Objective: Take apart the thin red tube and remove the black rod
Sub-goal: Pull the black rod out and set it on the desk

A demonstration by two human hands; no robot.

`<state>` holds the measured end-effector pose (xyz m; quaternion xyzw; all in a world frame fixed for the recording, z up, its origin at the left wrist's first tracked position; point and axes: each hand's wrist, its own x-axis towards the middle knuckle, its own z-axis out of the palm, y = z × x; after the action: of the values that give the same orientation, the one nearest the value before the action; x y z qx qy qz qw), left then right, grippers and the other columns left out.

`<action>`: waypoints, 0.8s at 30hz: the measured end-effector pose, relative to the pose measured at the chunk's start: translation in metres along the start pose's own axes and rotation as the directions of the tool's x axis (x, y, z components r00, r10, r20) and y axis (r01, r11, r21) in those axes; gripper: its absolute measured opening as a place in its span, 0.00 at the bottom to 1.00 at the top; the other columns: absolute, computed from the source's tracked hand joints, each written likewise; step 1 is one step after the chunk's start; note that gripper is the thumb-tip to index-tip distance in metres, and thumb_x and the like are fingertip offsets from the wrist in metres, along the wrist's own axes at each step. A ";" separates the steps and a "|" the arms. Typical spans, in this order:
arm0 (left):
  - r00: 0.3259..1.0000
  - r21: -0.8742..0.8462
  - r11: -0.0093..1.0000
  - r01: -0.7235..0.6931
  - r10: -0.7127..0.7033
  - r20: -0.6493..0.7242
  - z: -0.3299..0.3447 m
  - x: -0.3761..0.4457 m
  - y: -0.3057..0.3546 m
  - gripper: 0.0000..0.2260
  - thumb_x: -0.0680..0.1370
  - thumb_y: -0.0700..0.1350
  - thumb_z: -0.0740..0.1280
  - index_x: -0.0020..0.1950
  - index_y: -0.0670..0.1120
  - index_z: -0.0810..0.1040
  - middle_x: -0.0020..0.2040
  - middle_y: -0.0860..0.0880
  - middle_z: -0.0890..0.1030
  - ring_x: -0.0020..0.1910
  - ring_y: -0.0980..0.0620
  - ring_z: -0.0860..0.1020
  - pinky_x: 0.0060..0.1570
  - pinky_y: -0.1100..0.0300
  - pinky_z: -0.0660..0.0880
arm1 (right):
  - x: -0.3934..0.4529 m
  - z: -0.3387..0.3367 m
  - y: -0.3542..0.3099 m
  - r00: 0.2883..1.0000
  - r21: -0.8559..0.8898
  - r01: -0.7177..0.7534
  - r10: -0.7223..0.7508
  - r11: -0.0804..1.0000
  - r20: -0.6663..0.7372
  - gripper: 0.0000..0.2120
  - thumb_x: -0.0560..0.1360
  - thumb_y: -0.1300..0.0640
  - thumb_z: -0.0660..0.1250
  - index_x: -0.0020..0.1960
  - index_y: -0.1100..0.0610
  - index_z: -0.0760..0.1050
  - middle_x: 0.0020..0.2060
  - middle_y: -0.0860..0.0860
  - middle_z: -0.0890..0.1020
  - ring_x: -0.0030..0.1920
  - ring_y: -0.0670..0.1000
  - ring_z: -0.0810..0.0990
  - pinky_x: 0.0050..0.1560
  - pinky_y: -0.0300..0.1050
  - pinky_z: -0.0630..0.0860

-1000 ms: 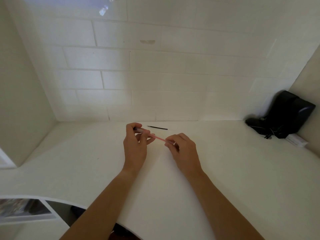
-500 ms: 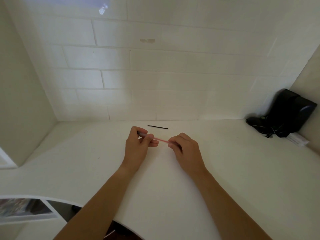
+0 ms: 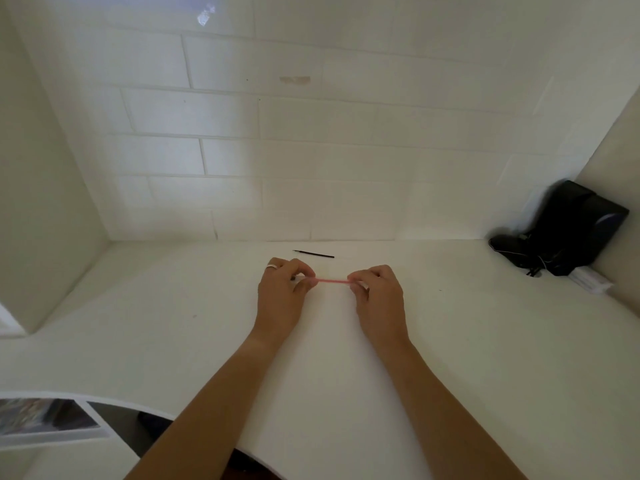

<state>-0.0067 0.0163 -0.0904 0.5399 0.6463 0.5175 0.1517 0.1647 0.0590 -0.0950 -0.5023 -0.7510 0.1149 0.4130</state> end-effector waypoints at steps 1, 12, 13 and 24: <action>1.000 0.028 0.999 0.018 -0.018 -0.013 0.001 0.001 -0.002 0.06 0.74 0.43 0.74 0.43 0.54 0.81 0.47 0.50 0.77 0.48 0.58 0.76 0.52 0.56 0.73 | 0.000 0.000 0.001 1.000 -0.010 -0.002 0.002 1.000 0.010 0.09 0.78 0.66 0.68 0.55 0.59 0.84 0.49 0.52 0.77 0.49 0.52 0.79 0.53 0.35 0.70; 0.998 0.275 0.959 0.065 -0.061 -0.025 0.007 0.001 -0.003 0.04 0.76 0.44 0.71 0.44 0.53 0.83 0.46 0.52 0.76 0.53 0.50 0.72 0.49 0.56 0.58 | 0.001 0.005 0.004 0.996 -0.085 -0.041 0.047 0.996 0.077 0.07 0.78 0.66 0.65 0.51 0.59 0.80 0.48 0.53 0.80 0.52 0.55 0.76 0.51 0.40 0.68; 0.998 0.274 0.960 0.060 -0.057 -0.019 0.007 0.001 -0.002 0.04 0.76 0.44 0.71 0.44 0.53 0.83 0.46 0.52 0.75 0.53 0.50 0.73 0.49 0.56 0.58 | 0.001 0.005 0.004 0.995 -0.089 -0.045 0.053 0.995 0.083 0.07 0.79 0.65 0.65 0.51 0.59 0.81 0.49 0.53 0.80 0.52 0.55 0.76 0.51 0.39 0.68; 0.999 0.282 0.958 0.051 -0.045 -0.028 0.008 0.001 -0.004 0.06 0.77 0.42 0.70 0.44 0.54 0.82 0.45 0.54 0.75 0.52 0.51 0.73 0.50 0.56 0.59 | -0.002 0.004 -0.004 0.994 -0.102 -0.050 0.060 0.994 0.090 0.08 0.77 0.65 0.64 0.52 0.59 0.80 0.50 0.54 0.79 0.52 0.55 0.76 0.52 0.44 0.74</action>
<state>-0.0035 0.0218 -0.0964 0.5347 0.7280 0.4218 0.0787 0.1598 0.0563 -0.0967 -0.5368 -0.7601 0.1120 0.3486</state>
